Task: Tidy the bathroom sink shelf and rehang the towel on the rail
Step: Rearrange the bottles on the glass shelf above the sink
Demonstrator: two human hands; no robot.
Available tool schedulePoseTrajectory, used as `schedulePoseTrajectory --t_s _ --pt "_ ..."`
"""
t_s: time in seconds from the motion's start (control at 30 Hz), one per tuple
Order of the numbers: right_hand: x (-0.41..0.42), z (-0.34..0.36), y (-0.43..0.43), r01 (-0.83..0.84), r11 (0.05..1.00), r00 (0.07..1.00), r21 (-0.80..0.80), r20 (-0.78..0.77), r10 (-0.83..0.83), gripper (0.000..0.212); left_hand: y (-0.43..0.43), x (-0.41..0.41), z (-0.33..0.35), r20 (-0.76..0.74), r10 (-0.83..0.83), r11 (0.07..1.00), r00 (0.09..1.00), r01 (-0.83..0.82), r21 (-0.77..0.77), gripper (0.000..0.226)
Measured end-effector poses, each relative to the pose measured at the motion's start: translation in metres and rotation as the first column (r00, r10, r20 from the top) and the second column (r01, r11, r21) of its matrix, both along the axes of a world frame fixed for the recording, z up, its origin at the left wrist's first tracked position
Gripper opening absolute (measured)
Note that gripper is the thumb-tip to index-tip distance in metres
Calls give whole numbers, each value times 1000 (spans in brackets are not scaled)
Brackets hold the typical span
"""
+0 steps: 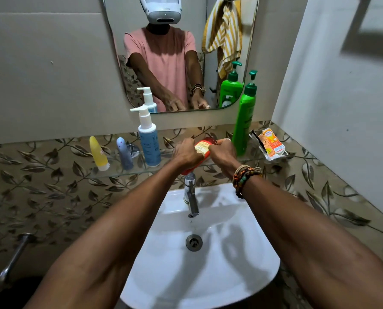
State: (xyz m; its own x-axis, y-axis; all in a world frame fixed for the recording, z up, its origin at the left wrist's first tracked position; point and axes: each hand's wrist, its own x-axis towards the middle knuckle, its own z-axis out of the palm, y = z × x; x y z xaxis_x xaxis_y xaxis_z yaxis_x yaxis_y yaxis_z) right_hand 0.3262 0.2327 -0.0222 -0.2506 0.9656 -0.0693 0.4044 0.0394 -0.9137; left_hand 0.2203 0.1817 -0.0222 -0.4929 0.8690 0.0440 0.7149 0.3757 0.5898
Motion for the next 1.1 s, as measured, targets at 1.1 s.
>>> schedulePoseTrajectory --t_s 1.1 --pt "-17 0 -9 -66 979 943 -192 -332 -1 35 -20 -14 0 212 -114 975 971 69 209 67"
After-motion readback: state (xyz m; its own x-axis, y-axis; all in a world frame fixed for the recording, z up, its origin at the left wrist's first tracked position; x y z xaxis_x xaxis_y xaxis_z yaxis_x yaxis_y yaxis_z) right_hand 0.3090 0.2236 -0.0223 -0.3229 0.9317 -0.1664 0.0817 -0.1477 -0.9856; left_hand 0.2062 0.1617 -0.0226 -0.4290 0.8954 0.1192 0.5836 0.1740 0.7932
